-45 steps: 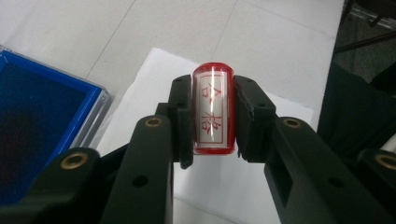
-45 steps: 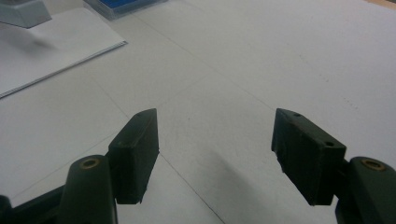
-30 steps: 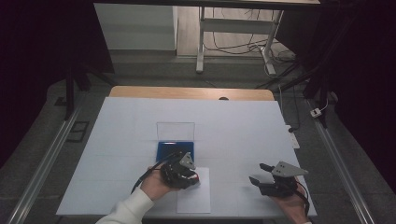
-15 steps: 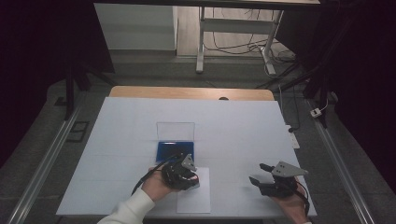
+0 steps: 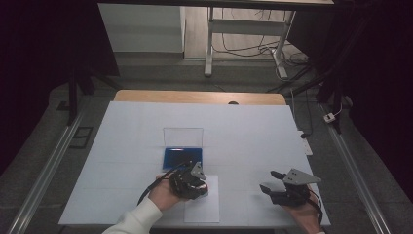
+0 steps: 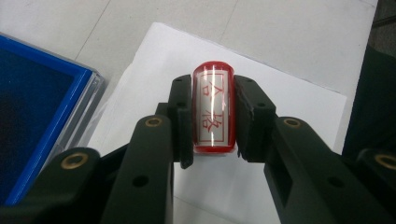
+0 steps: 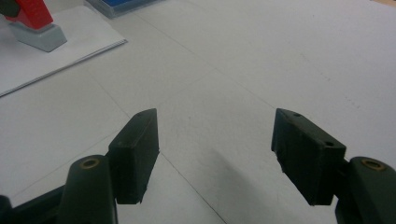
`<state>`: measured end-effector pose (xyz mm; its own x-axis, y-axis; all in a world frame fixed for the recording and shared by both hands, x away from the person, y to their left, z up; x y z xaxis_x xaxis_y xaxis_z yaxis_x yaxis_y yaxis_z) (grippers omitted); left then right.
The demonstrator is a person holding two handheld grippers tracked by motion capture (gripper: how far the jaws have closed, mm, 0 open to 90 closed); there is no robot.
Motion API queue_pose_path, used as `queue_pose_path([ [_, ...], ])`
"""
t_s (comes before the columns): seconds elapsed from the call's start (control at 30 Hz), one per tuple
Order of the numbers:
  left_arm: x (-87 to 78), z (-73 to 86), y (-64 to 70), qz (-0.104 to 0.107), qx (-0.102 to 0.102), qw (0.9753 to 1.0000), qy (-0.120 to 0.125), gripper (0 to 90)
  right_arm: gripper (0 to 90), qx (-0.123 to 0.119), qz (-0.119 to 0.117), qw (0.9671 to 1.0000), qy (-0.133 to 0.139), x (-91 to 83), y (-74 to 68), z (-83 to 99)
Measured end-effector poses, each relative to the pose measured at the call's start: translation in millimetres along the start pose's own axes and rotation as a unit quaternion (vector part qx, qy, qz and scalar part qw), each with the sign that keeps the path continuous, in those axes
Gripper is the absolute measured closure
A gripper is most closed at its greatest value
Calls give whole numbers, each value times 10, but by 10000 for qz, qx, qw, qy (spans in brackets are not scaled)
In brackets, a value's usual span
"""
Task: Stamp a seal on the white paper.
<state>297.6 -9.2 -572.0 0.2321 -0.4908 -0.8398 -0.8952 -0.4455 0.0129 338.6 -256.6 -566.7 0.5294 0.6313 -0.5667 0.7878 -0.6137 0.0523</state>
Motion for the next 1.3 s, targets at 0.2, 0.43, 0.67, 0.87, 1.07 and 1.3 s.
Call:
queue_pose_path([
  [0.2,1,4,-4,16,18,10000,-24,702,319,-3,-7,10000,-17,3,-2,3],
  [0.43,9,5,-5,40,-25,10000,-82,703,319,1,-8,10000,13,11,-9,-2],
  [0.67,38,17,-10,81,-56,9998,-156,706,320,-19,-27,10000,-35,21,-21,3],
  [0.87,45,20,-1,0,-26,9999,-160,707,320,-45,-17,10000,-70,27,-24,7],
  [1.07,47,25,1,-16,-19,9999,-124,708,320,-42,-13,10000,-68,28,-25,6],
  [1.3,49,28,4,-44,-14,9999,-89,708,321,-52,-5,10000,-67,28,-24,6],
])
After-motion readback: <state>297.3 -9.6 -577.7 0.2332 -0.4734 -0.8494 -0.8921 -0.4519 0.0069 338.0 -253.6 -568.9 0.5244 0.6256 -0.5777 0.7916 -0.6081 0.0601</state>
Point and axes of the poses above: each handheld gripper's, and its own axes: x roughly forward along the jaws, z roughly out of its underside, y roughly to its right, the point moved 10 cm from there along x, roughly forward along the jaws, and after that the axes turned 3 degrees about -z, right-handed, at the moved point
